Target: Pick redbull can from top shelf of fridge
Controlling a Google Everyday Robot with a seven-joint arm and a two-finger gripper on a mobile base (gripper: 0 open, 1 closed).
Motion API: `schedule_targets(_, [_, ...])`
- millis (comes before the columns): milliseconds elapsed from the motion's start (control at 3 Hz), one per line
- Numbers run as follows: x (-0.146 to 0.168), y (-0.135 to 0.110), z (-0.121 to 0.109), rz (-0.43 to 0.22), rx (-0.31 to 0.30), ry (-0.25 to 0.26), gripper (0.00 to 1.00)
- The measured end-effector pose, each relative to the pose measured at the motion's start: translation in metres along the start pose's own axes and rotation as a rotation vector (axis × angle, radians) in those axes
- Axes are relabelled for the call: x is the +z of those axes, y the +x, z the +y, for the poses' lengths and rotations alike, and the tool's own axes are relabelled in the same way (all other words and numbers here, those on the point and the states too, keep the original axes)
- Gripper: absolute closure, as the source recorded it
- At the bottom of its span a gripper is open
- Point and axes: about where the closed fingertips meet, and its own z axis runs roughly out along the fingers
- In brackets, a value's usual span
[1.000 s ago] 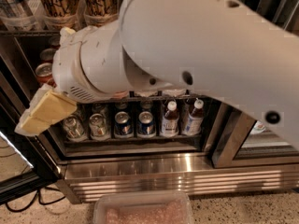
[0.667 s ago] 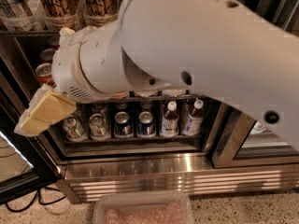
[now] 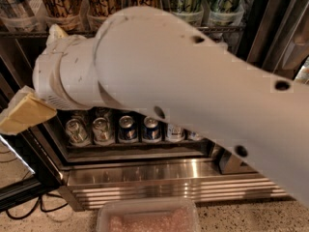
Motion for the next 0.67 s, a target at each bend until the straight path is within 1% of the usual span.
schedule_targets(333, [0.0102,-0.0071,-0.0045,-0.027,0.012,0.028,0.0])
schedule_targets(667, [0.0059,-0.0139,-0.0038,-0.03,0.0,0.041,0.0])
